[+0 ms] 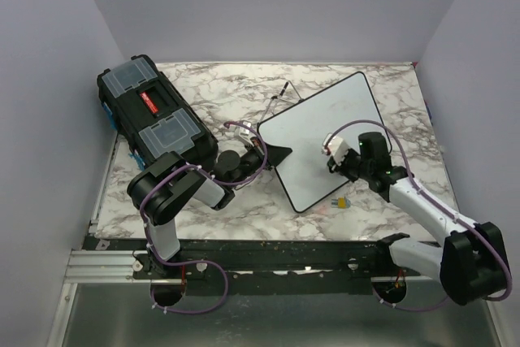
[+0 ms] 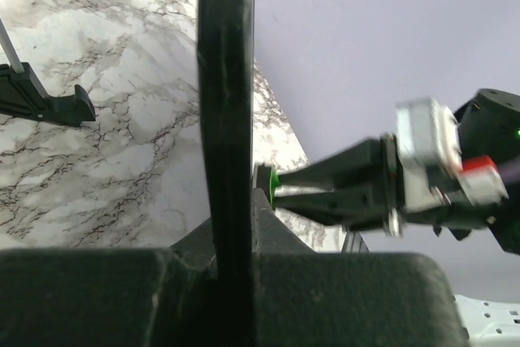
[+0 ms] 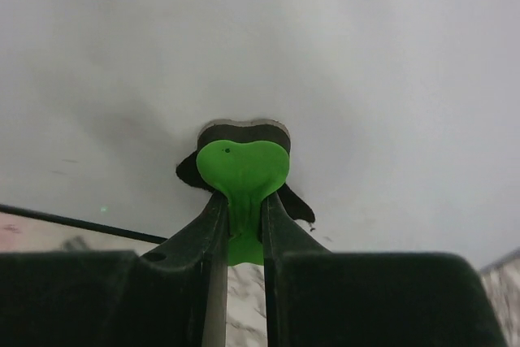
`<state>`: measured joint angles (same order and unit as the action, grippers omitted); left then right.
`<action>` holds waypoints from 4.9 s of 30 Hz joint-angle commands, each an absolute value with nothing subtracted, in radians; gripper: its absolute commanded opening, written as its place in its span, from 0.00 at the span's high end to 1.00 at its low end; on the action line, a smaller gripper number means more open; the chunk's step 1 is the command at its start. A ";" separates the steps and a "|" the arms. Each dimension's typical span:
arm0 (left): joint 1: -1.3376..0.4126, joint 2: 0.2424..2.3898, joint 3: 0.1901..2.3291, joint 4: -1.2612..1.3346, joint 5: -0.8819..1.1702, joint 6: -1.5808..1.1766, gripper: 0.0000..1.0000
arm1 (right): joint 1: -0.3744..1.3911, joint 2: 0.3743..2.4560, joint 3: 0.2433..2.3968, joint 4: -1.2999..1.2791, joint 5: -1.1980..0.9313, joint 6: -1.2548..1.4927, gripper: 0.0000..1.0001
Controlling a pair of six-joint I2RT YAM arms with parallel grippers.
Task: Erase the whiteboard
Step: Erase the whiteboard at the center of the board.
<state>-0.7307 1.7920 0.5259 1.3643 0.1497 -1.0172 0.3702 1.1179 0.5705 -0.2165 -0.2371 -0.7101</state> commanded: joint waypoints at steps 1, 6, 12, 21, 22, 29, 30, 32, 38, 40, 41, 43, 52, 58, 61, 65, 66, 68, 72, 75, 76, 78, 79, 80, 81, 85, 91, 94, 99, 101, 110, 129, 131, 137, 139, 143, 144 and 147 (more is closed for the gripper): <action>-0.746 1.734 0.543 1.593 0.208 -1.052 1.00 | 0.152 1.115 0.536 -0.099 -0.206 -0.703 0.99; -0.746 1.731 0.543 1.594 0.209 -1.053 1.00 | -0.052 1.179 0.537 0.036 -0.267 -0.717 0.99; -0.746 1.731 0.544 1.593 0.207 -1.053 1.00 | -0.073 1.208 0.510 -0.008 -0.424 -0.767 0.99; -0.746 1.739 0.556 1.593 0.210 -1.058 1.00 | -0.073 1.177 0.504 -0.492 -0.574 -1.242 1.00; -0.746 1.740 0.557 1.594 0.212 -1.060 1.00 | -0.074 1.183 0.497 -0.466 -0.534 -1.222 0.99; -0.746 1.733 0.554 1.593 0.213 -1.054 1.00 | -0.099 1.225 0.512 -0.135 -0.313 -0.903 0.99; -0.746 1.733 0.553 1.593 0.212 -1.054 1.00 | -0.100 1.228 0.520 -0.110 -0.299 -0.876 0.99; -0.746 1.734 0.553 1.594 0.213 -1.054 1.00 | -0.100 1.239 0.538 -0.071 -0.258 -0.837 0.99; -0.746 1.735 0.551 1.594 0.213 -1.051 1.00 | -0.104 1.266 0.551 0.023 -0.153 -0.801 0.99; -0.746 1.741 0.555 1.593 0.214 -1.054 1.00 | -0.103 1.261 0.557 0.003 -0.201 -0.802 0.99; -0.746 1.743 0.555 1.594 0.215 -1.055 1.00 | -0.104 1.259 0.562 -0.050 -0.248 -0.817 0.99; -0.746 1.744 0.556 1.593 0.215 -1.055 1.00 | -0.101 1.264 0.583 -0.170 -0.371 -0.858 0.99; -0.746 1.742 0.557 1.593 0.213 -1.057 1.00 | 0.055 1.316 0.600 -0.606 -0.520 -1.142 0.99; -0.746 1.744 0.558 1.593 0.212 -1.058 1.00 | 0.044 1.357 0.607 -0.364 -0.252 -0.893 0.99; -0.746 1.742 0.557 1.593 0.214 -1.058 1.00 | -0.030 1.374 0.659 -0.306 -0.246 -0.802 0.99; -0.746 1.738 0.551 1.593 0.213 -1.056 1.00 | -0.058 1.388 0.701 -0.243 -0.181 -0.762 0.99; -0.746 1.739 0.551 1.594 0.213 -1.055 1.00 | -0.064 1.397 0.709 -0.234 -0.166 -0.755 0.99; -0.747 1.741 0.554 1.593 0.215 -1.057 1.00 | -0.075 1.410 0.729 -0.224 -0.161 -0.746 0.99; -0.746 1.744 0.555 1.594 0.218 -1.059 1.00 | -0.076 1.413 0.755 -0.276 -0.279 -0.764 0.99; -0.746 1.741 0.555 1.593 0.215 -1.058 1.00 | -0.061 1.418 0.776 -0.416 -0.446 -0.823 0.99; -0.746 1.743 0.555 1.593 0.215 -1.058 1.00 | -0.040 1.419 0.774 -0.461 -0.481 -0.844 0.99; -0.746 1.745 0.558 1.594 0.215 -1.060 1.00 | 0.020 1.411 0.754 -0.532 -0.523 -0.888 0.99; -0.746 1.746 0.560 1.594 0.215 -1.061 1.00 | 0.056 1.401 0.739 -0.553 -0.535 -0.905 0.99; -0.746 1.747 0.563 1.594 0.216 -1.063 1.00 | 0.099 1.386 0.723 -0.573 -0.549 -0.913 0.99; -0.747 1.748 0.564 1.594 0.217 -1.064 1.00 | 0.138 1.375 0.711 -0.579 -0.560 -0.913 0.99; -0.747 1.749 0.569 1.594 0.221 -1.066 1.00 | 0.233 1.324 0.706 -0.548 -0.617 -0.879 0.99; -0.747 1.752 0.574 1.594 0.224 -1.066 1.00 | 0.252 1.279 0.753 -0.222 -0.583 -0.621 0.99; -0.747 1.756 0.581 1.594 0.228 -1.065 1.00 | 0.253 1.334 0.821 -0.090 -0.466 -0.483 0.99; -0.747 1.756 0.593 1.593 0.241 -1.065 1.00 | 0.235 1.467 0.930 -0.011 -0.237 -0.396 0.99; -0.747 1.749 0.589 1.592 0.244 -1.063 1.00 | 0.184 1.522 0.977 -0.010 -0.220 -0.365 0.99; -0.747 1.753 0.583 1.593 0.255 -1.064 1.00 | -0.076 1.662 1.091 0.004 -0.254 -0.354 0.99; -0.750 1.739 0.586 1.590 0.242 -1.048 1.00 | 0.306 1.431 0.985 -0.254 -0.678 -0.407 0.99; -0.751 1.734 0.585 1.588 0.241 -1.045 1.00 | 0.304 1.432 1.006 -0.231 -0.555 -0.368 0.99; -0.753 1.718 0.579 1.581 0.238 -1.033 1.00 | 0.169 1.506 1.045 -0.071 -0.283 -0.239 0.99; -0.753 1.707 0.576 1.573 0.236 -1.022 1.00 | 0.094 1.564 1.091 -0.071 -0.267 -0.217 0.99; -0.753 1.695 0.579 1.556 0.238 -1.009 1.00 | -0.028 1.628 1.140 -0.086 -0.272 -0.218 0.99; -0.753 1.692 0.581 1.553 0.239 -1.004 1.00 | -0.047 1.625 1.141 -0.100 -0.298 -0.229 0.99; -0.753 1.684 0.589 1.531 0.239 -0.986 1.00 | -0.063 1.544 1.116 -0.164 -0.507 -0.300 0.99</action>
<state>-0.7353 1.7767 0.5442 1.3346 0.1631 -1.0153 -0.0513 1.6085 1.1259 -0.0971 -0.3546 -0.2394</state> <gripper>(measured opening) 0.016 0.173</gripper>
